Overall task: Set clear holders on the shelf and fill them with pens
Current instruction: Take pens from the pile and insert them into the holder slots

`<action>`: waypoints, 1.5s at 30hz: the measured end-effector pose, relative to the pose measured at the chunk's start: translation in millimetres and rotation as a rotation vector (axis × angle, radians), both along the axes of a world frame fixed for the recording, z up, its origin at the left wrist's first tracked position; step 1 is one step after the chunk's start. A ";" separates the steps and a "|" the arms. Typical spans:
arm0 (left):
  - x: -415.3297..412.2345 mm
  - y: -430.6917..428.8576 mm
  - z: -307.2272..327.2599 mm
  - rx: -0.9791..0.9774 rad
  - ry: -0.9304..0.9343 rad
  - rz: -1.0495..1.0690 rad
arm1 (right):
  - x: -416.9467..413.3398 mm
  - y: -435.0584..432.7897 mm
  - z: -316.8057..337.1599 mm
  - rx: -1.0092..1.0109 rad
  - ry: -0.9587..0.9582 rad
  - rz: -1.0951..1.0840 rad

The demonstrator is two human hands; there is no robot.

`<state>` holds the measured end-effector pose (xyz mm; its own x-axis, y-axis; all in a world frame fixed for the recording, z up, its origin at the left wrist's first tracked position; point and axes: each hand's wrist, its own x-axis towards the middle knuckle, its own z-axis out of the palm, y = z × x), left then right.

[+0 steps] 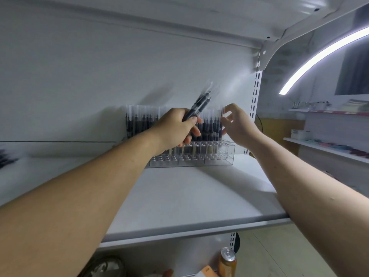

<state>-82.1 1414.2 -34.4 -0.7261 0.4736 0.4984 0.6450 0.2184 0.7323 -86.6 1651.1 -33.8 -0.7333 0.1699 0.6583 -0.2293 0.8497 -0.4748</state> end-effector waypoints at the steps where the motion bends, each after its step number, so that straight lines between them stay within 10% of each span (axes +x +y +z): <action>1: -0.2 0.2 -0.2 0.001 -0.003 -0.001 | 0.7 -0.1 -0.3 -0.007 -0.012 -0.005; 11: 0.5 -0.1 -1.3 -0.006 -0.014 -0.002 | 4.7 4.7 -2.5 -0.051 -0.094 -0.040; 17: -0.5 1.0 -1.3 0.011 -0.033 -0.009 | 18.2 2.1 10.4 -0.107 0.204 -0.093; 26: 1.6 3.0 0.4 0.053 -0.085 -0.065 | 33.9 -26.6 15.7 -0.614 -0.057 0.677; 45: 0.2 -1.1 1.5 -0.017 -0.037 -0.019 | 30.5 -11.6 20.8 -0.789 0.166 0.523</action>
